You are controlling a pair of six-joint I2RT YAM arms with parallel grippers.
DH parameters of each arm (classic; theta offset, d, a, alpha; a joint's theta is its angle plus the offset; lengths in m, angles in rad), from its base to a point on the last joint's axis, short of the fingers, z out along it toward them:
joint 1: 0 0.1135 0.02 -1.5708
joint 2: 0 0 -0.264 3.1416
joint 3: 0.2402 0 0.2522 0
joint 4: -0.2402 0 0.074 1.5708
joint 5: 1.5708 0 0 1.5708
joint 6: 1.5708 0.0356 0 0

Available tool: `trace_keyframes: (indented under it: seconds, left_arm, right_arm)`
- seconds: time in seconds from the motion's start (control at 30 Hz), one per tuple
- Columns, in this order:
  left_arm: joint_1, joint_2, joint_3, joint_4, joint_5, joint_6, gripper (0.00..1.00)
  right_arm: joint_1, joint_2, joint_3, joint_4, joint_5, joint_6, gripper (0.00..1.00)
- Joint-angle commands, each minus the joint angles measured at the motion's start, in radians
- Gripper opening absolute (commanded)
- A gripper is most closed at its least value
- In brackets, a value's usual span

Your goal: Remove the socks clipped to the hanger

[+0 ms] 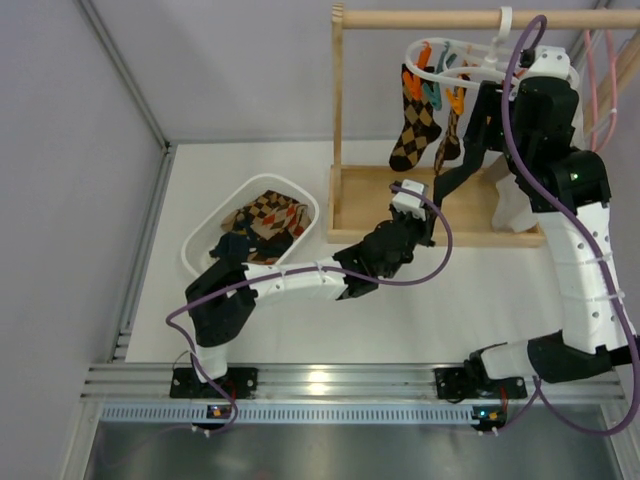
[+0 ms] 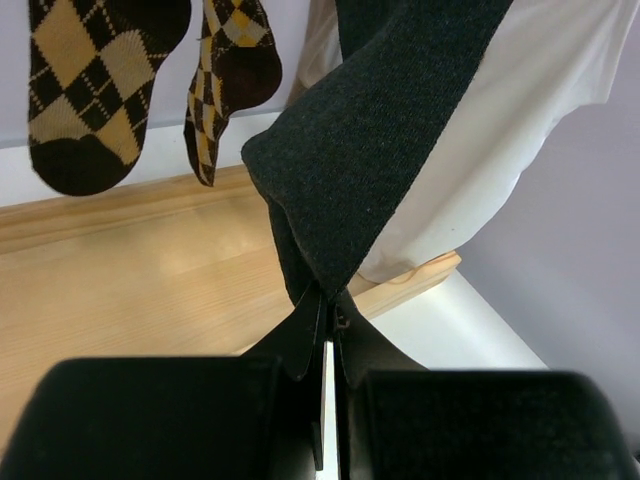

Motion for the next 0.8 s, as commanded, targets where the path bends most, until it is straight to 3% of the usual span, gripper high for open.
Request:
trace_keyframes:
  seconds: [0.0,0.77]
  left_arm:
    - [-0.007,0.007,0.040,0.062,0.017,-0.012,0.00]
    - [-0.009,-0.004,0.007,0.062,0.005,0.022,0.00]
  right_arm:
    - [-0.032,0.052,0.046,0.070,-0.042,-0.015,0.77]
    - [-0.052,0.143,0.116,0.154,-0.017,-0.061,0.59]
